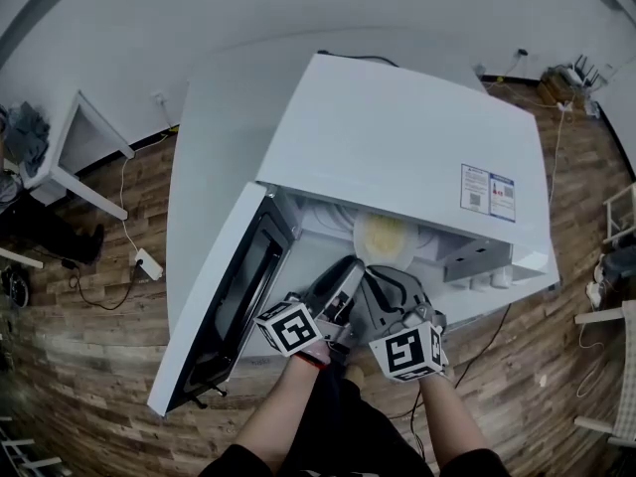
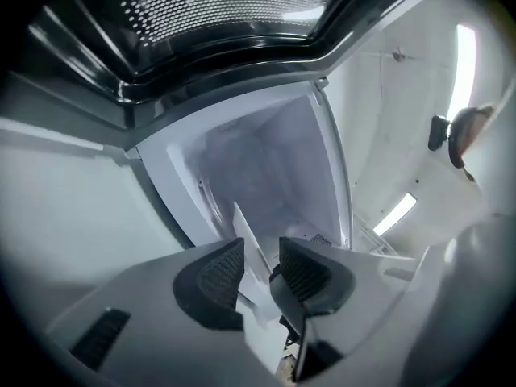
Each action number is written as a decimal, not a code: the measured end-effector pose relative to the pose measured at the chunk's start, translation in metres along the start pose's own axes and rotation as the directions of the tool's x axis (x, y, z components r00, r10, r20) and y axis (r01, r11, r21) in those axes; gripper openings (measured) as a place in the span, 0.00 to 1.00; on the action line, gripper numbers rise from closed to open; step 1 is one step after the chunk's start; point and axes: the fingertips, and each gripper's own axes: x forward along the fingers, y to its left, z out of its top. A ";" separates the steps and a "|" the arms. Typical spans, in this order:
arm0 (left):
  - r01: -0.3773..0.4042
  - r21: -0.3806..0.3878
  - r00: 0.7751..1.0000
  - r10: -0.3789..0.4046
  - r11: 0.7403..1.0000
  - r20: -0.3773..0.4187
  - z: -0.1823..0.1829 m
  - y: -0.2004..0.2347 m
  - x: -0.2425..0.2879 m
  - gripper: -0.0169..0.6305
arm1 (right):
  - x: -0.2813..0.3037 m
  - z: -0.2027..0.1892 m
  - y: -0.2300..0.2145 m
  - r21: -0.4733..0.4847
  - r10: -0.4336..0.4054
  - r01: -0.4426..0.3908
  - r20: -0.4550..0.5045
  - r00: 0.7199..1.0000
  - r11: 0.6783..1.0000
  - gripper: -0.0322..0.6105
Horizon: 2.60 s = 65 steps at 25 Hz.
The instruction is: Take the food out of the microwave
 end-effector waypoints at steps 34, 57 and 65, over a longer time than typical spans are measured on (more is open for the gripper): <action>-0.044 -0.152 0.996 0.055 0.987 0.065 -0.003 0.016 -0.013 0.10 | -0.018 -0.043 -0.033 0.972 -0.160 -0.060 0.098 0.982 0.229 0.26; -0.134 0.497 0.974 0.206 0.857 -0.092 -0.008 0.003 -0.030 0.17 | -0.006 -0.050 -0.027 0.973 -0.217 -0.181 0.147 0.965 -0.146 0.14; -0.133 0.573 0.976 0.206 0.808 -0.065 -0.009 -0.010 -0.043 0.17 | -0.021 -0.054 -0.017 0.962 -0.224 -0.189 0.144 0.964 -0.196 0.14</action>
